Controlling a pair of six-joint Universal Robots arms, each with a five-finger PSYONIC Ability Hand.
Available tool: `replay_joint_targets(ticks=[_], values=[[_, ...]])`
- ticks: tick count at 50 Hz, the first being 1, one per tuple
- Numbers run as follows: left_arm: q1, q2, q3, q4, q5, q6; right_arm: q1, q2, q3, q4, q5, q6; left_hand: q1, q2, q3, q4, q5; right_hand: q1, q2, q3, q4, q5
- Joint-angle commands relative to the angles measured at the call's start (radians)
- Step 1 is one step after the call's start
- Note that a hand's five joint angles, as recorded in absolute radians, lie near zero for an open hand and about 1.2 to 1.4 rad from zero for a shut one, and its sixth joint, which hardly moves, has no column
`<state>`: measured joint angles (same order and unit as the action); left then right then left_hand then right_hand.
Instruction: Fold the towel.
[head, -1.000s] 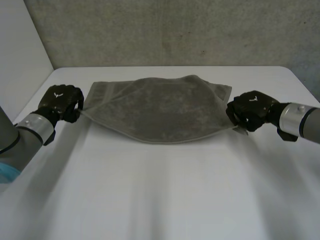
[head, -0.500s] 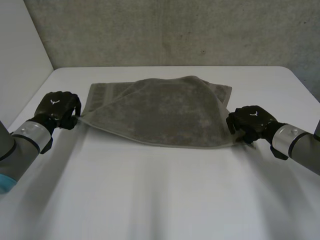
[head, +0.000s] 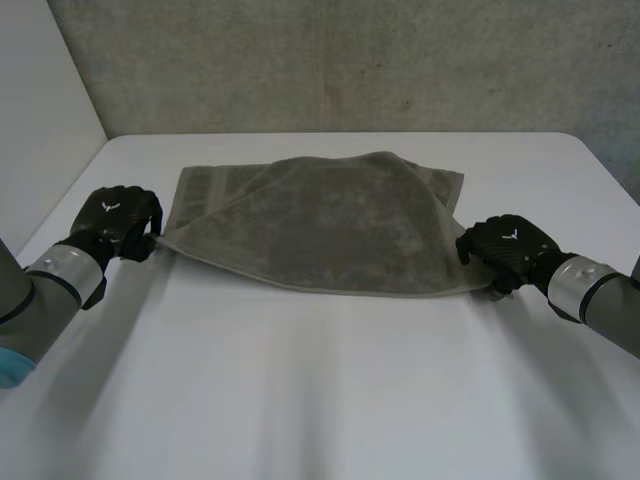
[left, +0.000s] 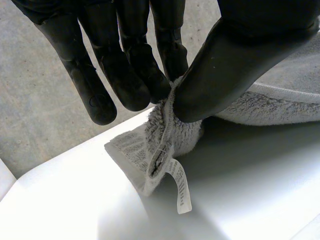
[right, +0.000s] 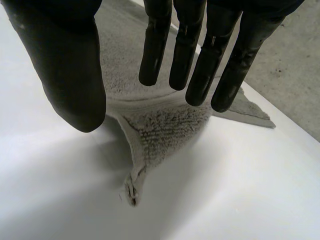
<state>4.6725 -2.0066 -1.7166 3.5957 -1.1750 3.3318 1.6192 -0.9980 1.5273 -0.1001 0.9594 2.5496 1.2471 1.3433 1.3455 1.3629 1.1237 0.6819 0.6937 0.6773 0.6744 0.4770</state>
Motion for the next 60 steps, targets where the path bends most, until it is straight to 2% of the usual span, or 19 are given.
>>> replay_joint_targets(ticks=[1, 9, 11, 12, 14, 15, 16, 21, 30, 33, 35, 36, 38, 39, 41, 46, 55, 60], values=[[0.000, 0.000, 0.003, 0.000, 0.000, 0.000, -0.001, 0.016, 0.005, -0.006, -0.007, -0.055, 0.149, 0.053, 0.051, 0.033, 0.098, -0.022, -0.033, -0.017, -0.014, 0.009], [0.015, 0.002, 0.005, -0.002, -0.002, -0.002, -0.001, 0.056, -0.009, -0.053, -0.002, -0.068, 0.149, 0.053, 0.051, 0.033, 0.098, 0.137, 0.125, 0.142, 0.145, 0.167], [0.018, 0.000, 0.005, -0.002, -0.002, -0.002, 0.001, 0.064, -0.012, -0.072, 0.004, -0.068, 0.149, 0.053, 0.051, 0.033, 0.098, 0.298, 0.286, 0.302, 0.305, 0.328], [0.018, 0.000, 0.005, -0.002, -0.002, -0.002, 0.001, 0.064, -0.012, -0.072, 0.004, -0.068, 0.149, 0.053, 0.051, 0.033, 0.098, 0.298, 0.287, 0.303, 0.306, 0.329], [0.018, 0.002, 0.005, -0.002, -0.005, -0.003, 0.001, 0.065, -0.016, -0.079, 0.013, -0.065, 0.149, 0.053, 0.051, 0.033, 0.098, 0.555, 0.544, 0.560, 0.563, 0.586], [0.018, 0.002, 0.005, -0.002, -0.005, -0.003, 0.001, 0.065, -0.016, -0.079, 0.013, -0.065, 0.149, 0.053, 0.051, 0.033, 0.098, 0.557, 0.545, 0.561, 0.564, 0.587], [0.018, 0.002, 0.003, -0.003, -0.005, -0.003, 0.001, 0.064, -0.016, -0.082, 0.018, -0.061, 0.149, 0.053, 0.051, 0.033, 0.098, 0.702, 0.690, 0.707, 0.710, 0.733], [0.017, 0.011, -0.001, -0.012, -0.005, -0.002, -0.002, 0.036, -0.030, -0.084, 0.041, -0.048, 0.149, 0.053, 0.051, 0.033, 0.098, 0.714, 0.703, 0.719, 0.722, 0.745], [0.015, 0.132, -0.043, -0.071, 0.008, -0.009, -0.079, -0.143, -0.047, 0.003, 0.039, 0.090, 0.149, 0.053, 0.051, 0.033, 0.098, 0.714, 0.703, 0.719, 0.722, 0.745], [0.017, 0.200, -0.071, -0.095, 0.008, -0.011, -0.113, -0.218, -0.062, 0.100, 0.012, 0.126, 0.149, 0.053, 0.051, 0.033, 0.098, 0.714, 0.703, 0.719, 0.722, 0.745], [0.020, 0.283, -0.106, -0.110, 0.008, -0.012, -0.143, -0.275, -0.068, 0.201, -0.048, 0.129, 0.149, 0.053, 0.051, 0.033, 0.098, 0.714, 0.703, 0.719, 0.722, 0.745], [0.020, 0.284, -0.106, -0.111, 0.008, -0.012, -0.144, -0.275, -0.069, 0.201, -0.048, 0.129, 0.149, 0.053, 0.051, 0.033, 0.098, 0.714, 0.703, 0.719, 0.722, 0.745], [0.023, 0.365, -0.141, -0.126, 0.020, -0.026, -0.185, -0.344, -0.082, 0.293, -0.117, 0.132, 0.149, 0.053, 0.051, 0.033, 0.098, 0.714, 0.703, 0.719, 0.722, 0.745], [0.023, 0.365, -0.141, -0.126, 0.020, -0.026, -0.185, -0.344, -0.082, 0.293, -0.117, 0.132, 0.149, 0.053, 0.051, 0.033, 0.098, 0.714, 0.703, 0.719, 0.722, 0.745], [0.023, 0.437, -0.162, -0.138, 0.046, -0.058, -0.237, -0.424, -0.090, 0.364, -0.186, 0.136, 0.149, 0.053, 0.051, 0.033, 0.098, 0.714, 0.703, 0.719, 0.722, 0.745], [0.023, 0.515, -0.169, -0.150, 0.075, -0.126, -0.274, -0.496, -0.107, 0.405, -0.240, 0.141, 0.149, 0.053, 0.051, 0.033, 0.098, 0.714, 0.703, 0.719, 0.722, 0.745], [0.026, 0.482, -0.143, -0.140, 0.080, -0.164, -0.266, -0.467, -0.128, 0.399, -0.252, 0.124, 0.149, 0.053, 0.051, 0.033, 0.098, 0.714, 0.703, 0.719, 0.722, 0.745], [0.025, 0.234, -0.046, -0.150, 0.078, -0.155, -0.222, -0.245, -0.242, 0.419, -0.216, 0.052, 0.149, 0.053, 0.051, 0.033, 0.098, 0.714, 0.703, 0.719, 0.722, 0.745]])
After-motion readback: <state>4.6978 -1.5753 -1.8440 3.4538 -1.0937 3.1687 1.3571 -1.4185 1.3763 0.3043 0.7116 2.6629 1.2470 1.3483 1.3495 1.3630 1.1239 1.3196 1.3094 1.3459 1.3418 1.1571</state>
